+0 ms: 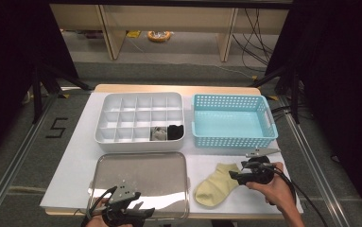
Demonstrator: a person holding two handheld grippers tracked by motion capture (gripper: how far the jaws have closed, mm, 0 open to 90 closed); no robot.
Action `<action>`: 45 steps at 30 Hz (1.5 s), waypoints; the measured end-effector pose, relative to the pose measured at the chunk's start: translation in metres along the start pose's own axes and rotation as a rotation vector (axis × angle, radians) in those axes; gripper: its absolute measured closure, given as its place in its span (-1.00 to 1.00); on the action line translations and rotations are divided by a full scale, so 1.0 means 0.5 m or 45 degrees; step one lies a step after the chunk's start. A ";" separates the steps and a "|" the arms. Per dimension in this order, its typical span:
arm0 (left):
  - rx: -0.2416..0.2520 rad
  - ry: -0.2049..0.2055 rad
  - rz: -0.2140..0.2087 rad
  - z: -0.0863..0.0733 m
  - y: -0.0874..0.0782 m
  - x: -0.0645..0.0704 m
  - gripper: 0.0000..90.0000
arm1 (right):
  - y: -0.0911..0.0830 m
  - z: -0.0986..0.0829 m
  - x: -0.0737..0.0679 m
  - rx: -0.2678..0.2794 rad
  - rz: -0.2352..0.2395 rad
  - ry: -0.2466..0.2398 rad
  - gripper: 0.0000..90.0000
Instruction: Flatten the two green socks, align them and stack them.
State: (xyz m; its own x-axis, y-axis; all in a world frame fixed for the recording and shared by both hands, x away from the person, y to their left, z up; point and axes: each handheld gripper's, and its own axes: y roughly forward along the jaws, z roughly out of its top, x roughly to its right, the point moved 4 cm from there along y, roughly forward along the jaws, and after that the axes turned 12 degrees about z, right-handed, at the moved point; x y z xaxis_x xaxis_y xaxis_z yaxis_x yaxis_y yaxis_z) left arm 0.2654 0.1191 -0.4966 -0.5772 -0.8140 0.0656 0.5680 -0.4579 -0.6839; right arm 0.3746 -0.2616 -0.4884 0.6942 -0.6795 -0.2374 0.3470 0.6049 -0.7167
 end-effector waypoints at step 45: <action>0.027 -0.016 0.006 0.010 0.001 0.005 -0.39 | -0.010 0.001 0.006 -0.043 0.044 0.035 0.71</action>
State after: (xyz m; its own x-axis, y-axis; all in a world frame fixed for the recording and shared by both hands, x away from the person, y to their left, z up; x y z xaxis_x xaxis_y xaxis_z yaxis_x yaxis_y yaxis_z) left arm 0.2671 0.1152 -0.4930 -0.5673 -0.8204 0.0717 0.5829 -0.4615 -0.6688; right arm 0.3752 -0.2662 -0.4849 0.6879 -0.6696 -0.2801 0.3012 0.6144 -0.7292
